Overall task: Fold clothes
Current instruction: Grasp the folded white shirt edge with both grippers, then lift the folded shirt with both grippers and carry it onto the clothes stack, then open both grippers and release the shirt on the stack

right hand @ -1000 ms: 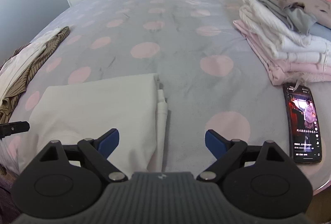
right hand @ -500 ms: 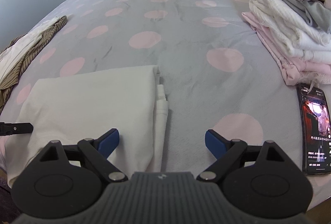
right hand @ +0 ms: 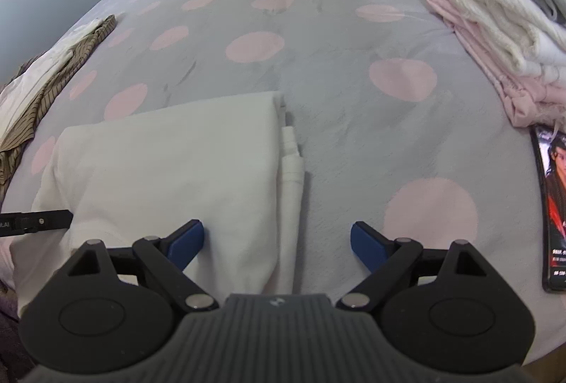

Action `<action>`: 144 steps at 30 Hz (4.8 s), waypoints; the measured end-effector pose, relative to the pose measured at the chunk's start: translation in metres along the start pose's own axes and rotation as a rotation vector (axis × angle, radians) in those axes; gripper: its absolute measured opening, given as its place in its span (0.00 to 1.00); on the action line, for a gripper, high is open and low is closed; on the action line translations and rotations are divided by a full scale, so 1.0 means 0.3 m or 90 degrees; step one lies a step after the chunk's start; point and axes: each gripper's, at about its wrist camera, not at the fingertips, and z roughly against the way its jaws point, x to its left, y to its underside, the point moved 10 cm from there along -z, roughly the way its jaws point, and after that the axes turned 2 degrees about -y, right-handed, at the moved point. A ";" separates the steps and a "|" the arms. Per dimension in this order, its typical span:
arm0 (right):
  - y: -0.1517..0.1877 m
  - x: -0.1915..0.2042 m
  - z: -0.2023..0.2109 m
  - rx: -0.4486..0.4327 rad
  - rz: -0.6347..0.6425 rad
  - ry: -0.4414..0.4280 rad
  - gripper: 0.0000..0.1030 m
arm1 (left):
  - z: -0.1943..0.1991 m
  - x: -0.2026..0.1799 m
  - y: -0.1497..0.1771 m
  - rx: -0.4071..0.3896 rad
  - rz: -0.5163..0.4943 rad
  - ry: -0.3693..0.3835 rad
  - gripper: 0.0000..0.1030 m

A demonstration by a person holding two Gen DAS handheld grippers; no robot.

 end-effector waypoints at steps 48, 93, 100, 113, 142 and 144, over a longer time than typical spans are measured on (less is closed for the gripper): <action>-0.170 0.058 0.362 -0.109 -0.043 -0.217 0.21 | 0.317 -0.282 -0.153 -0.165 -0.035 0.134 0.18; -1.013 -1.226 0.789 -0.184 -0.067 0.012 0.20 | -0.275 -1.587 -0.702 -0.055 -0.089 0.356 0.18; -0.986 -1.377 0.600 -0.175 -0.132 0.002 0.19 | -0.434 -1.573 -0.677 -0.032 -0.077 0.333 0.18; -0.886 -1.489 0.413 -0.171 -0.215 -0.023 0.23 | -0.553 -1.544 -0.637 -0.026 -0.113 0.287 0.22; -0.828 -0.995 0.847 -0.347 -0.070 0.061 0.78 | -0.011 -1.475 -0.563 -0.235 -0.298 0.181 0.51; -0.818 -0.901 0.855 -0.349 -0.046 0.049 0.83 | 0.049 -1.436 -0.556 -0.248 -0.305 0.171 0.52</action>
